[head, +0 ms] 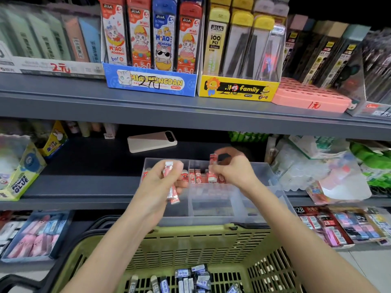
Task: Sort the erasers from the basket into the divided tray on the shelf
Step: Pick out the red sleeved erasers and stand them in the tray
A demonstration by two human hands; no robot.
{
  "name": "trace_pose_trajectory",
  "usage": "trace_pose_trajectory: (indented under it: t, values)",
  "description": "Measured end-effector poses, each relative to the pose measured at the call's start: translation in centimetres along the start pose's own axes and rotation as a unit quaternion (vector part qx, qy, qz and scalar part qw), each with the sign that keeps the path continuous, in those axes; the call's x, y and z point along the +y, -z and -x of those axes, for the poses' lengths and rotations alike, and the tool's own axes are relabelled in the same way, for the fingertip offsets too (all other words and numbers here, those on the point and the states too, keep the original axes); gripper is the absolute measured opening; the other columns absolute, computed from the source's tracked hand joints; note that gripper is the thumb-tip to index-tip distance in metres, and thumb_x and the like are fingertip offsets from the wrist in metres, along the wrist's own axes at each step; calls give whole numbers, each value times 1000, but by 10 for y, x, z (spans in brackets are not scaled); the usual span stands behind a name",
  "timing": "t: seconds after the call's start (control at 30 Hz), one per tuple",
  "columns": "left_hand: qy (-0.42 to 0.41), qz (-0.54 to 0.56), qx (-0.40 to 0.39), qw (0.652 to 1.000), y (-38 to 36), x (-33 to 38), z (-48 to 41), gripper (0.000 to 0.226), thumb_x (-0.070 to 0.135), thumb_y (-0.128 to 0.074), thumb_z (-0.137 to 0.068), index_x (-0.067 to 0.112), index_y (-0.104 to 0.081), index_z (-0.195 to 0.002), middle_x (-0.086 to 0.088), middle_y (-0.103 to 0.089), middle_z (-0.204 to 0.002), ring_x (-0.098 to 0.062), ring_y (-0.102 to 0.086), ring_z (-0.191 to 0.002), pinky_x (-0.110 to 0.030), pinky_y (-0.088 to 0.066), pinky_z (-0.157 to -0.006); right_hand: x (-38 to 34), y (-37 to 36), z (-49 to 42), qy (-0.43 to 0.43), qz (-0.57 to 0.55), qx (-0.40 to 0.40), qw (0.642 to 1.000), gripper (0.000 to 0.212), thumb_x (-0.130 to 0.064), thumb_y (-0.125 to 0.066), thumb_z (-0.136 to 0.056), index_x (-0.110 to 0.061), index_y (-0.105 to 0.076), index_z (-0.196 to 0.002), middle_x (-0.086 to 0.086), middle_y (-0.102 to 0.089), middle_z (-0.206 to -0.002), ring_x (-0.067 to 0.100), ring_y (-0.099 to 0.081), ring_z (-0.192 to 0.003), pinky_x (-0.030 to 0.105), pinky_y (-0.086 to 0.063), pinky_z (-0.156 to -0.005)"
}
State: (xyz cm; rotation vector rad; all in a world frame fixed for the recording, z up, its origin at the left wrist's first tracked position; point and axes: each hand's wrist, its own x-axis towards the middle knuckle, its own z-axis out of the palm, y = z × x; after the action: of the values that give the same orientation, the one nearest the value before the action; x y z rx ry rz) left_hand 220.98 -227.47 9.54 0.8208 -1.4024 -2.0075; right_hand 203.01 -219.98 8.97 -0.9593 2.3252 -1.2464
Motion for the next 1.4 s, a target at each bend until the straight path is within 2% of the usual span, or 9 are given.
trace_pose_trajectory:
  t: [0.13, 0.33, 0.53, 0.73, 0.93, 1.07, 1.13, 1.27, 1.4]
  values:
    - [-9, -2, 2, 1000, 12, -3, 4, 24, 31, -60, -85, 11, -62, -98, 1, -61, -70, -4, -61, -58, -17, -47, -50, 2, -17, -8, 22, 160, -1, 987, 26, -26, -73, -70, -24, -60, -92, -8, -63, -74, 15, -61, -77, 22, -41, -65]
    - [-10, 6, -3, 1000, 22, -8, 9, 38, 40, -61, -73, 13, -63, -99, 7, -62, -67, -6, -60, -61, -17, -47, -52, -4, -20, -7, 57, 250, -34, 966, 25, -29, -73, -69, -17, -62, -89, -4, -61, -78, 18, -58, -77, 23, -42, -66]
    - [-12, 11, -1, 1000, 25, -9, 9, 37, 38, -61, -74, 12, -63, -100, 6, -63, -68, -6, -59, -61, -18, -48, -53, -10, -15, -10, 30, 272, -112, 955, 27, -28, -74, -71, -18, -65, -94, -2, -62, -80, 21, -63, -79, 23, -44, -65]
    - [-23, -78, -1, 997, 28, -9, 9, 17, 34, -64, -85, 21, -65, -96, 3, -61, -73, -3, -57, -59, -19, -46, -55, -13, -21, -13, 16, 272, -83, 959, 22, -19, -72, -66, -17, -66, -87, -1, -64, -76, 18, -58, -69, 19, -40, -58]
    - [-175, -401, -61, 897, 20, 8, -17, 4, 31, -66, -85, 31, -64, -81, 19, -64, -79, 0, -57, -74, -25, -45, -66, -2, -20, -11, 13, 194, -80, 978, 26, -20, -77, -65, -15, -65, -87, 0, -62, -72, 19, -57, -66, 22, -42, -57]
    - [-214, -595, -91, 769, 9, 18, -52, 18, 48, -61, -85, 34, -66, -95, 14, -68, -98, -11, -59, -94, -31, -47, -80, 8, -10, -8, 23, 125, -34, 991, 26, -22, -78, -66, -19, -62, -86, -1, -66, -77, 18, -62, -69, 27, -50, -63]
    - [-202, -652, -101, 724, 1, 16, -68, 22, 54, -60, -84, 34, -64, -92, 14, -63, -92, -13, -58, -90, -26, -43, -69, 10, -5, -8, 45, 129, -6, 991, 26, -23, -79, -67, -23, -61, -86, -6, -65, -77, 15, -62, -72, 27, -51, -64]
    - [-175, -686, -42, 705, -16, -2, -84, 43, 64, -67, -71, 27, -45, -65, 13, -45, -65, -5, -45, -61, -21, -24, -48, 12, -1, -9, 40, 78, 14, 996, 24, -25, -79, -66, -25, -61, -82, -8, -63, -68, 12, -61, -65, 25, -47, -59]
    - [-136, -677, 2, 724, -24, -20, -87, 49, 63, -72, -62, 26, -40, -61, 9, -53, -71, -12, -47, -68, -21, -25, -49, 15, -7, -8, 36, 16, 38, 999, 28, -23, -81, -64, -30, -57, -76, -6, -65, -68, 15, -62, -64, 30, -50, -61]
